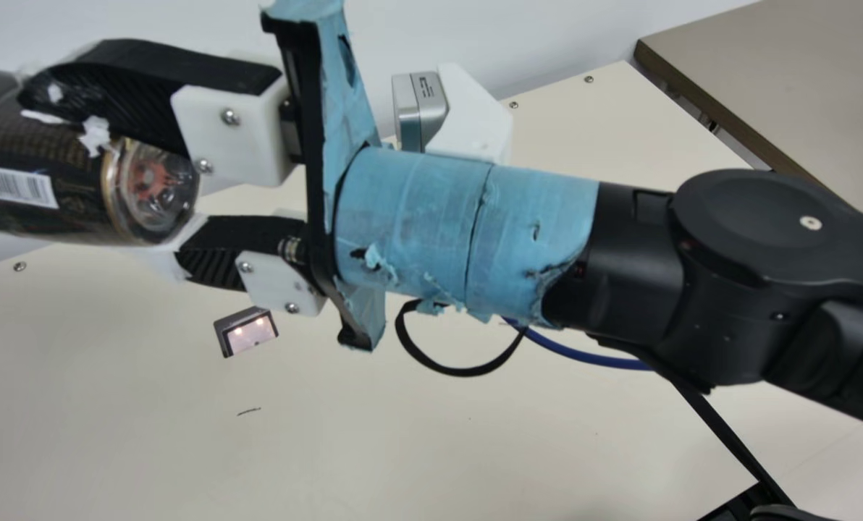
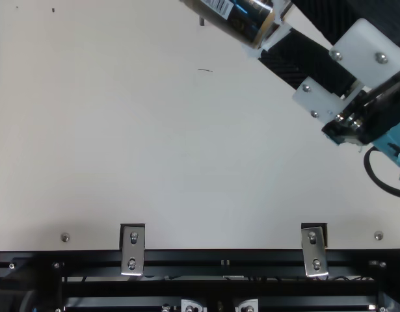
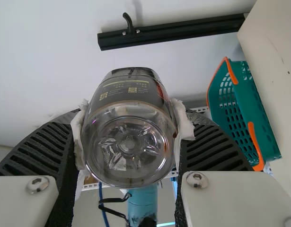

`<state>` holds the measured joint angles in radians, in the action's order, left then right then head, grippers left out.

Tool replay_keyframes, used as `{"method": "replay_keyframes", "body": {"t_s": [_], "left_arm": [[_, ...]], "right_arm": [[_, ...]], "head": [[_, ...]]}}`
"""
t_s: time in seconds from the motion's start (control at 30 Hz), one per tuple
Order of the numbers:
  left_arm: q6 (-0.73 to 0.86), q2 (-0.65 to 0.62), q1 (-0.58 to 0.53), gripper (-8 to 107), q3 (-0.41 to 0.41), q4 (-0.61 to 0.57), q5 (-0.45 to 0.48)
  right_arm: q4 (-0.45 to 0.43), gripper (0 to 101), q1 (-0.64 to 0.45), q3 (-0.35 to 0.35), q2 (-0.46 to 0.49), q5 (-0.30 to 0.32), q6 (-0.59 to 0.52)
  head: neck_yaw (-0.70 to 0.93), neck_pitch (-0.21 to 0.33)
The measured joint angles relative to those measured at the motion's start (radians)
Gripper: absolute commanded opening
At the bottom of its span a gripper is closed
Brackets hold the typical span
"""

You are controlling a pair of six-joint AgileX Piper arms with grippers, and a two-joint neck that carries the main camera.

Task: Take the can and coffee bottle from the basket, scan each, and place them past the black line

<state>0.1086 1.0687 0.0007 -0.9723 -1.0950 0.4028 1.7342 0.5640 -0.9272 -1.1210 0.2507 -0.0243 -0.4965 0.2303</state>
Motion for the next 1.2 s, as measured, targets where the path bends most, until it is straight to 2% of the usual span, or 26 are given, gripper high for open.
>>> {"method": "replay_keyframes", "body": {"t_s": [0.1, 0.2, 0.3, 0.43, 0.53, 0.7, 1.03, 1.13, 1.2], "left_arm": [[-0.101, -0.002, 0.098, 90, -0.064, 0.123, 0.115], [-0.148, -0.002, 0.143, 90, -0.075, 0.193, 0.185], [-0.150, -0.002, 0.144, 90, -0.075, 0.207, 0.194], [-0.150, -0.002, 0.144, 90, -0.075, 0.207, 0.196], [-0.150, -0.002, 0.144, 90, -0.075, 0.207, 0.196], [-0.150, -0.002, 0.144, 90, -0.075, 0.207, 0.196], [-0.150, -0.002, 0.144, 90, -0.075, 0.207, 0.196], [-0.150, -0.002, 0.144, 90, -0.075, 0.207, 0.196], [-0.150, -0.002, 0.144, 90, -0.075, 0.207, 0.196]], "right_arm": [[0.000, 0, 0.000, 0.000, 0.000, 0.000, 0.000], [0.000, 0, -0.002, 0.000, 0.000, 0.000, -0.001], [-0.004, 0, -0.008, -0.006, 0.005, -0.005, -0.016], [-0.058, 0, -0.018, -0.022, 0.015, -0.029, -0.081], [-0.129, 0, -0.022, -0.036, 0.023, -0.040, -0.154], [-0.296, 0, -0.019, -0.051, 0.038, -0.059, -0.323], [-0.646, 0, 0.031, -0.025, 0.064, -0.107, -0.641], [-0.712, 0, 0.040, -0.020, 0.070, -0.121, -0.685], [-0.727, 0, 0.040, -0.020, 0.071, -0.123, -0.687]], "head": [[0.000, 0.000], [0.000, 0.000], [0.000, -0.005], [0.000, 0.000], [0.000, 0.000], [0.000, 0.000], [0.000, -0.005], [0.000, 0.000], [-0.005, 0.000]]}}
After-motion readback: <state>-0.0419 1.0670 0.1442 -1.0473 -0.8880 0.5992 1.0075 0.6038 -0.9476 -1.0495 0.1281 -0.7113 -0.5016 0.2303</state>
